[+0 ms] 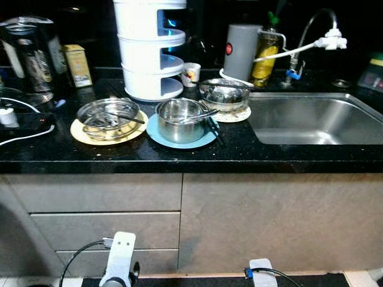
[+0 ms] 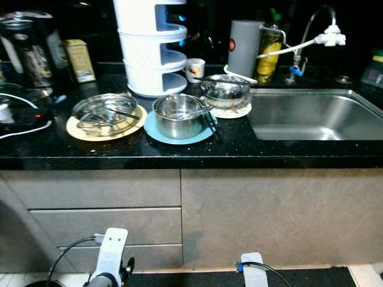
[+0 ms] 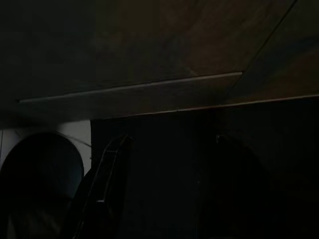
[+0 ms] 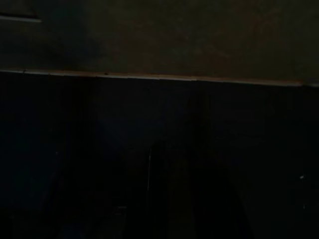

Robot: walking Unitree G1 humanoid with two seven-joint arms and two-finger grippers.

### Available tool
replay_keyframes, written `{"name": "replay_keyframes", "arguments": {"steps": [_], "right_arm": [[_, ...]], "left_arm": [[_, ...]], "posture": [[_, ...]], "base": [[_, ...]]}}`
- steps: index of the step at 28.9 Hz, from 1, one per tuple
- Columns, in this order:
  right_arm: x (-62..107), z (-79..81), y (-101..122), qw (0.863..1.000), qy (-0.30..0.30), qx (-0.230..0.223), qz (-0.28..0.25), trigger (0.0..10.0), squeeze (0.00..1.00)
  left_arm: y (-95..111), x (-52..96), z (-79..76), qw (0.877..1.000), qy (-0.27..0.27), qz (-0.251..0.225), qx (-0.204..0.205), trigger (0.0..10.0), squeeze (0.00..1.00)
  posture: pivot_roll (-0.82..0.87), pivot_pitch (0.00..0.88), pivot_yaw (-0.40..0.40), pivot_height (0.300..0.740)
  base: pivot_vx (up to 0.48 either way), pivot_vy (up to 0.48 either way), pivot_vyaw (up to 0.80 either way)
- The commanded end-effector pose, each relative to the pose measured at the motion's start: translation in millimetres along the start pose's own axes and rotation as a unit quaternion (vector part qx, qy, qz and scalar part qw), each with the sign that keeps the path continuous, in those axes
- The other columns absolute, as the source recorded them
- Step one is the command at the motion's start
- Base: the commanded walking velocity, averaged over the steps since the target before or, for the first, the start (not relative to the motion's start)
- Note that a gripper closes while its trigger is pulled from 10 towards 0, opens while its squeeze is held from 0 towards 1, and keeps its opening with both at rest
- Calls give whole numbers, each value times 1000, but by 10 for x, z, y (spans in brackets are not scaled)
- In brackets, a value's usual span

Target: Kitchen organization

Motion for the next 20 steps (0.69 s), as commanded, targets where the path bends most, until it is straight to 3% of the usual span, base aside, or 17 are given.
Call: {"name": "replay_keyframes", "arguments": {"steps": [1,10,20], "right_arm": [[6,-18,-20,1000,-3,-7,2,10000,0],[10,-15,-30,1000,-3,-7,2,10000,0],[44,-57,-148,1000,-8,-5,18,10000,0]], "left_arm": [[-32,9,-42,1000,-6,2,3,10000,0],[-3,12,-39,1000,-5,-6,8,10000,0],[-34,79,-51,1000,2,-25,1,10000,0]], "posture": [[-30,68,-43,740],[-28,70,-42,740],[-19,74,-42,740]], "base": [[360,0,0],[341,0,0],[0,0,0]]}}
Point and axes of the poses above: a point about 5 cm out from each wrist's last joint towards the gripper, its own x axis pointing back from the gripper into the wrist, its own y axis along the axis of the wrist's last joint, z = x × y, the point moved 4 cm from there along -x, pointing out of the wrist towards the gripper, and after that the axes turned 5 degrees about -x, right-handed, at the moved point
